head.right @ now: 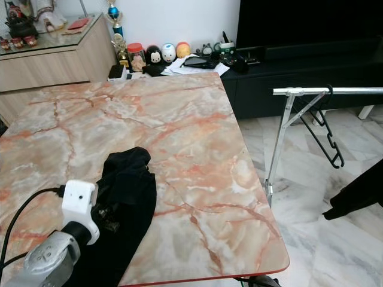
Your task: Hang hanger
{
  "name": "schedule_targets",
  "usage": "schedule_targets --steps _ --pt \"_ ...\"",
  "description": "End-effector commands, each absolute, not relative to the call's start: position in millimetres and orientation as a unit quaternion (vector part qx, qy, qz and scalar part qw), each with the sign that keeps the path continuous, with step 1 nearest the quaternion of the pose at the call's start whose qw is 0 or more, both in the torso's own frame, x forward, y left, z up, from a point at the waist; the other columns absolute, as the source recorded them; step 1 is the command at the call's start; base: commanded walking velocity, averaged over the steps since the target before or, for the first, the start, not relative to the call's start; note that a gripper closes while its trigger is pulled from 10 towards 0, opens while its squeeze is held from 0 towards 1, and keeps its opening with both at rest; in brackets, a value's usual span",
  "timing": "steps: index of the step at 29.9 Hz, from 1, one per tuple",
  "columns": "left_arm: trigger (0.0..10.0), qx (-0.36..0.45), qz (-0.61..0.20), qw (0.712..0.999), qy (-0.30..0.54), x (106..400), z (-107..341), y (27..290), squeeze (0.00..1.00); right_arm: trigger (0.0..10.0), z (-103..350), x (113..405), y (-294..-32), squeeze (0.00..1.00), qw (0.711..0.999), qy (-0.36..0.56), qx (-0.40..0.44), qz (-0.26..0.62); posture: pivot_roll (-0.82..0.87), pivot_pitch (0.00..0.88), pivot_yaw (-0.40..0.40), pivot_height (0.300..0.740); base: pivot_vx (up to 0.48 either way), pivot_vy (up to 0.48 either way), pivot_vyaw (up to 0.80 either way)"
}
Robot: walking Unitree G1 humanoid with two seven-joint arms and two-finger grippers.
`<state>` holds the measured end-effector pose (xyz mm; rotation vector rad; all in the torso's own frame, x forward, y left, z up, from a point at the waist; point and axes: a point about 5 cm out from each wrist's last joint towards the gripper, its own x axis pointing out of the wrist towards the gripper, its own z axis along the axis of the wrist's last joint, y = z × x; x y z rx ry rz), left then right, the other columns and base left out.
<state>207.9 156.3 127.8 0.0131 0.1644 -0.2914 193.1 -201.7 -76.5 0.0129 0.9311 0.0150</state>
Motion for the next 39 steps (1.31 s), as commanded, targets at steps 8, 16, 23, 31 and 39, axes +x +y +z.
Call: schedule_targets --steps 8,16,23,31,39 --pt "10.0 0.028 -0.162 0.984 0.067 194 132 157 1.00 10.0 -75 196 -201 0.00 0.894 0.448 -0.005 0.020 0.01 0.000 0.046 0.732 0.000 0.000 0.00" --pt "10.0 0.015 -0.139 0.988 0.066 170 134 168 0.00 10.0 -74 197 -202 0.00 0.894 0.448 -0.009 0.022 0.02 0.000 0.041 0.732 0.000 0.000 0.00" --pt "10.0 -0.007 -0.064 0.996 0.069 156 128 179 0.00 10.0 -74 198 -203 0.00 0.893 0.449 -0.016 0.029 0.03 0.000 0.035 0.732 0.000 0.000 0.00" --pt "10.0 -0.083 0.060 0.995 0.009 175 133 199 0.00 10.0 -73 199 -204 0.00 0.894 0.447 -0.015 0.026 0.01 0.000 0.030 0.732 0.000 0.000 0.00" --pt "10.0 -0.093 0.048 0.994 -0.001 184 132 191 0.00 10.0 -73 199 -204 0.00 0.894 0.447 -0.015 0.026 0.00 0.000 0.029 0.732 0.000 0.000 0.00"
